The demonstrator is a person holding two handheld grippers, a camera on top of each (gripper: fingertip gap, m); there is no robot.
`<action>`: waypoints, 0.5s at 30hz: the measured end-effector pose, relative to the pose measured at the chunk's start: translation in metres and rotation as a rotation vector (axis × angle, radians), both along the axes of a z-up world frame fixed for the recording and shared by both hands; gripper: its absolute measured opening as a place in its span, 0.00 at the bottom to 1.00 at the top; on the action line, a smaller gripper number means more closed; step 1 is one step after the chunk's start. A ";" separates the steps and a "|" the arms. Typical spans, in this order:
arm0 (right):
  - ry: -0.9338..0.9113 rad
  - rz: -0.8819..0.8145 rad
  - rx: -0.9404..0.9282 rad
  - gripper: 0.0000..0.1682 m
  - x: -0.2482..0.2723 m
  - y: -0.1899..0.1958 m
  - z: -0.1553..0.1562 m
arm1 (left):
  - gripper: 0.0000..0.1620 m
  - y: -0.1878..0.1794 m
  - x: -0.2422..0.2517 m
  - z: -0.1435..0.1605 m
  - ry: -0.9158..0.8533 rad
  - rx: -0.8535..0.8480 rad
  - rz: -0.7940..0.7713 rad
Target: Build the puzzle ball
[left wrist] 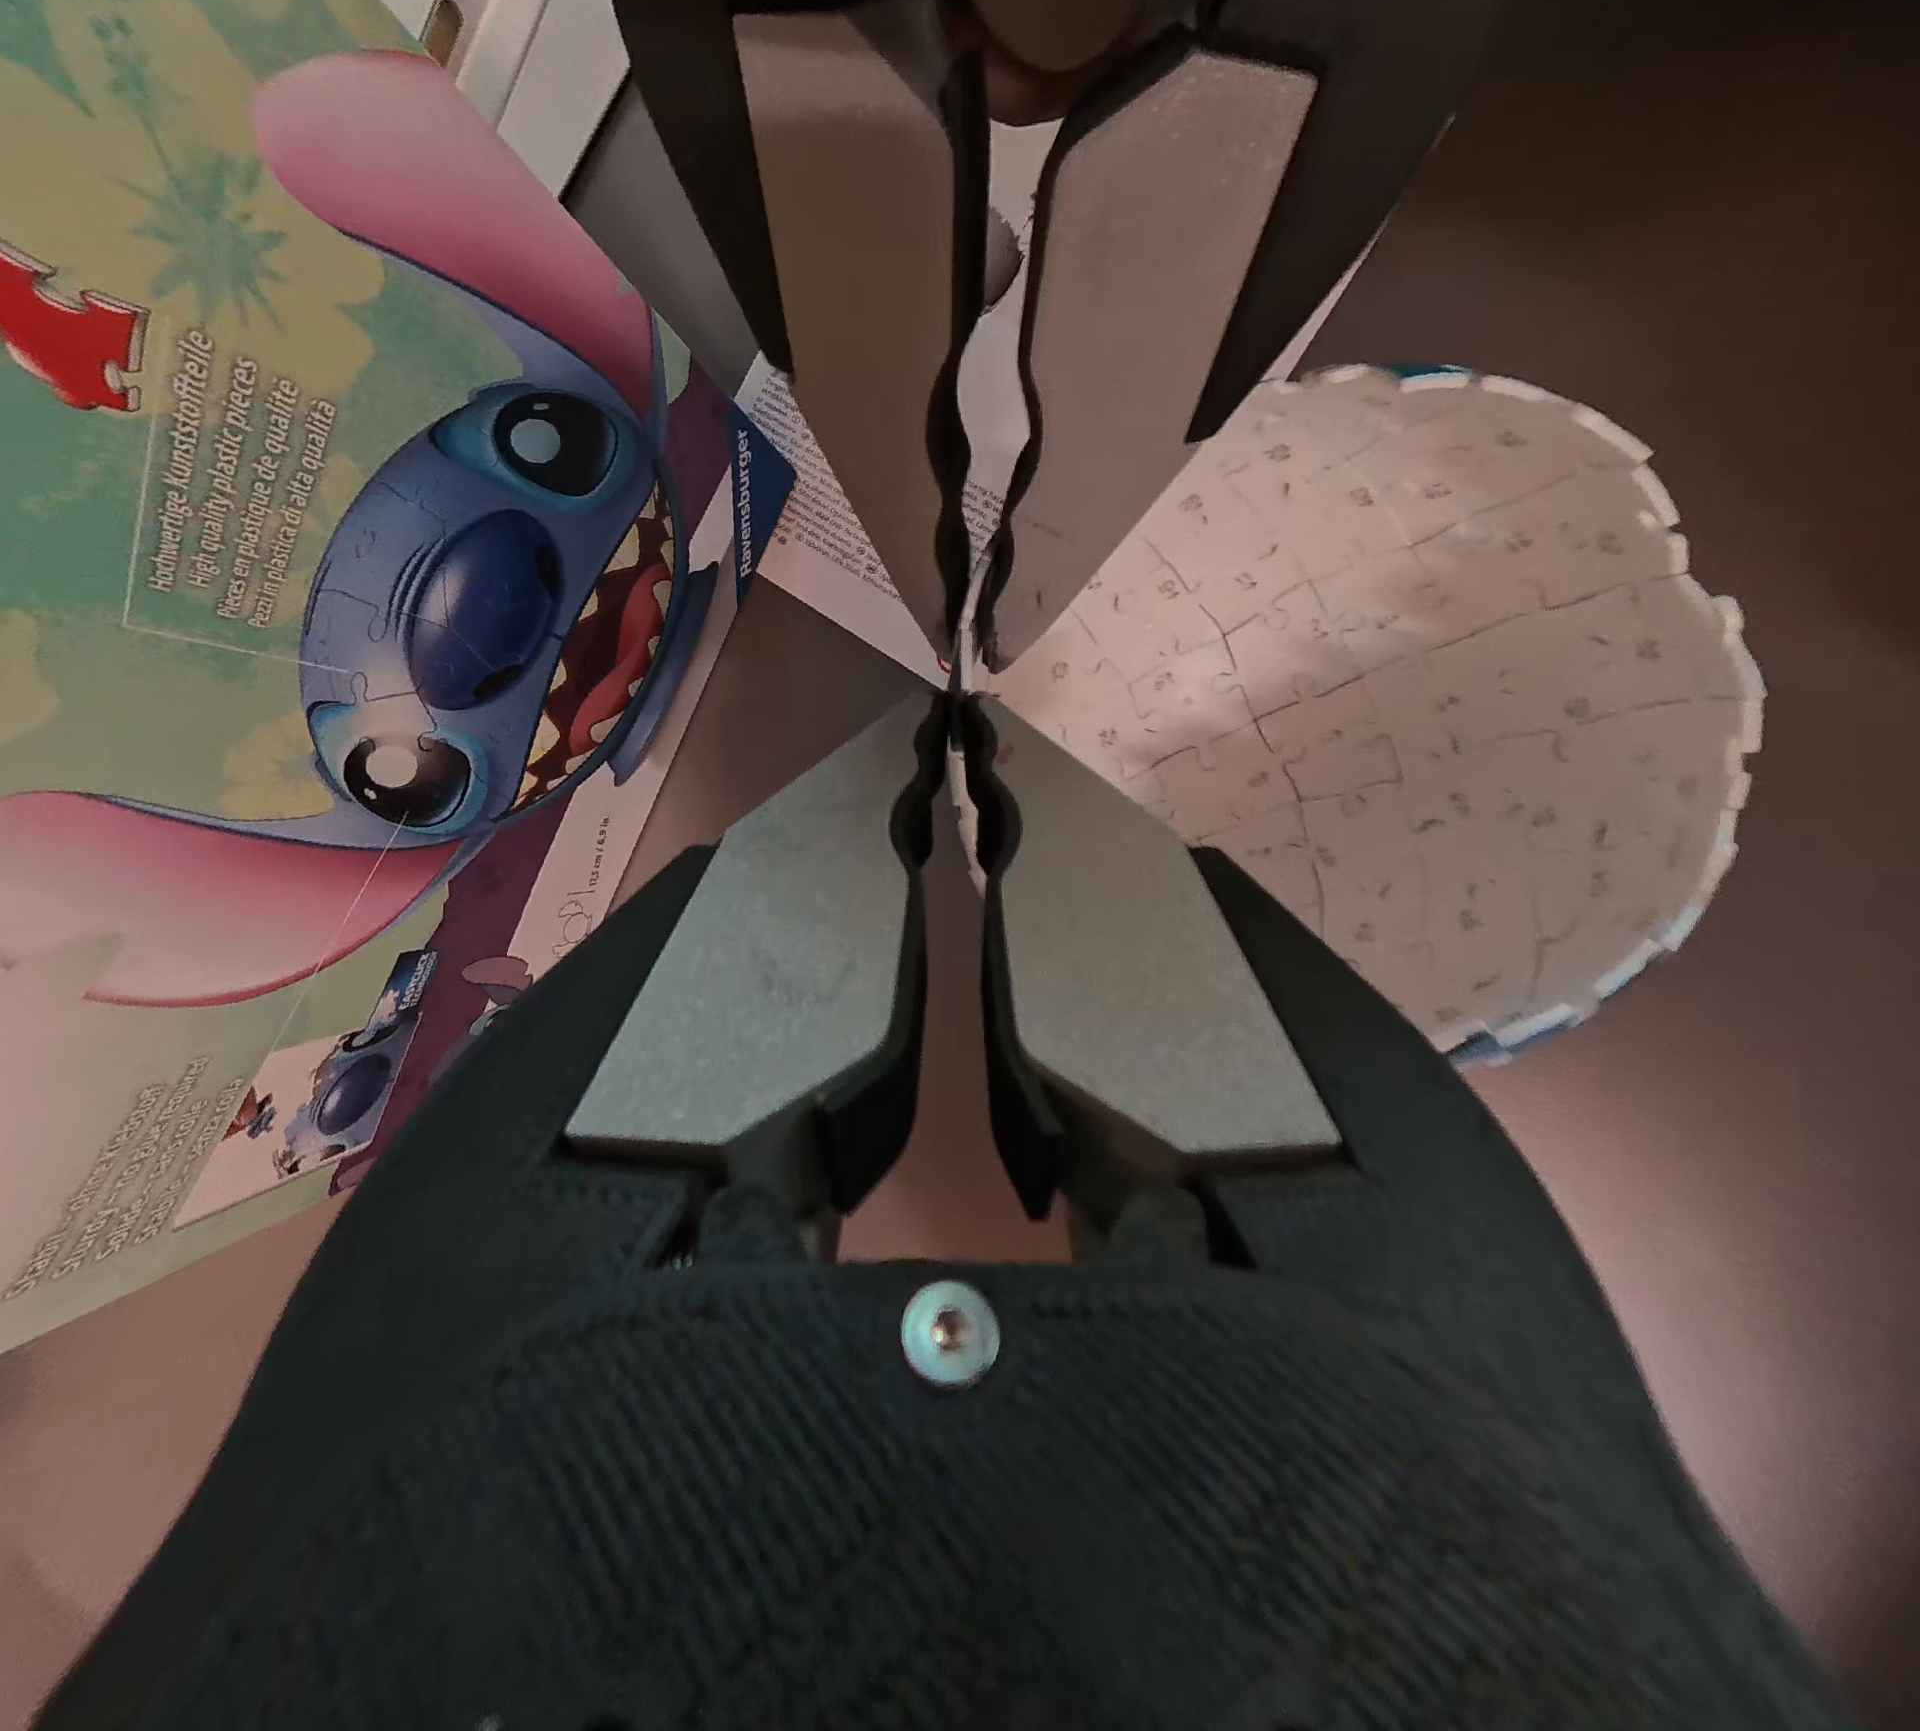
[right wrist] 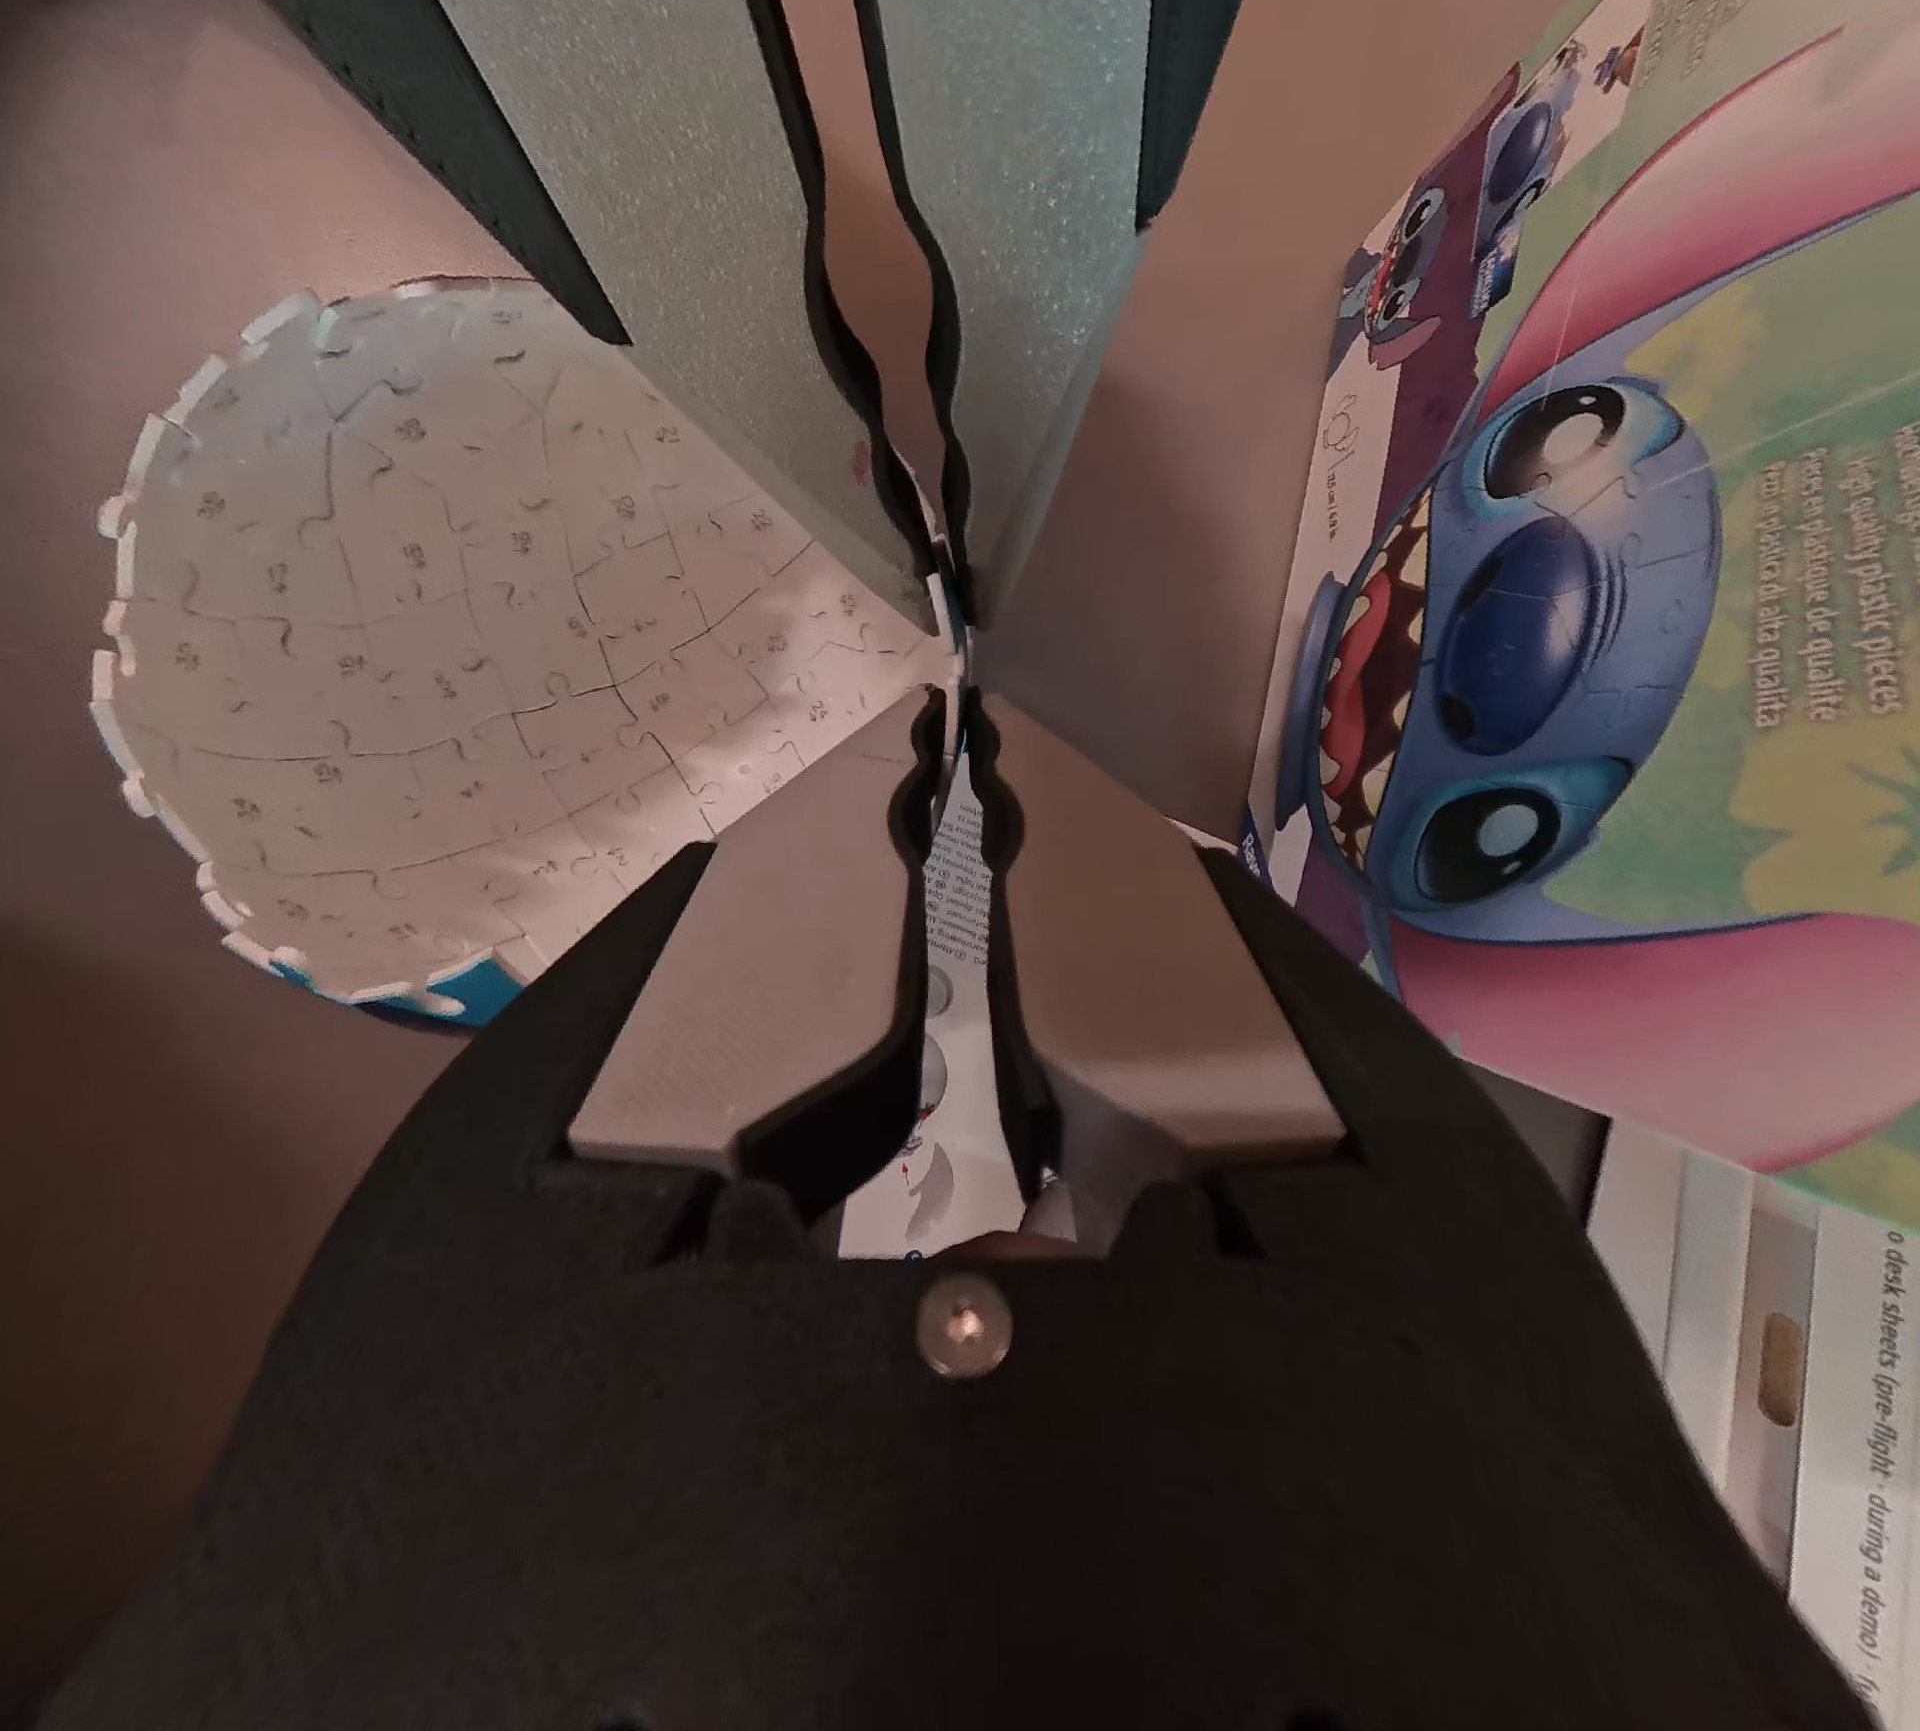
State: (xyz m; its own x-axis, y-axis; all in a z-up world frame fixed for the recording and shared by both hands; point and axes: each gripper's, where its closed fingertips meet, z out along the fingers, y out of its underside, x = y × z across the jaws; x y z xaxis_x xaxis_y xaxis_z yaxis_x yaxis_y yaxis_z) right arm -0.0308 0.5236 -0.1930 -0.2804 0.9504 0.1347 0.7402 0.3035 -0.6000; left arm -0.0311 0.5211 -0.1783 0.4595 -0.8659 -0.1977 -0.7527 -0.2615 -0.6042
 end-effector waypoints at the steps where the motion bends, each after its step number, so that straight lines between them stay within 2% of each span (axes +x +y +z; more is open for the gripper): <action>1: -0.004 -0.006 0.005 0.01 0.001 0.001 0.000 | 0.00 0.000 -0.001 0.000 -0.002 -0.002 0.001; 3: -0.013 -0.012 0.017 0.05 0.003 0.003 -0.001 | 0.00 0.000 -0.001 0.000 -0.007 -0.008 0.004; 15: -0.015 -0.007 0.030 0.01 0.001 0.002 -0.004 | 0.00 0.001 -0.006 -0.004 0.021 -0.017 0.026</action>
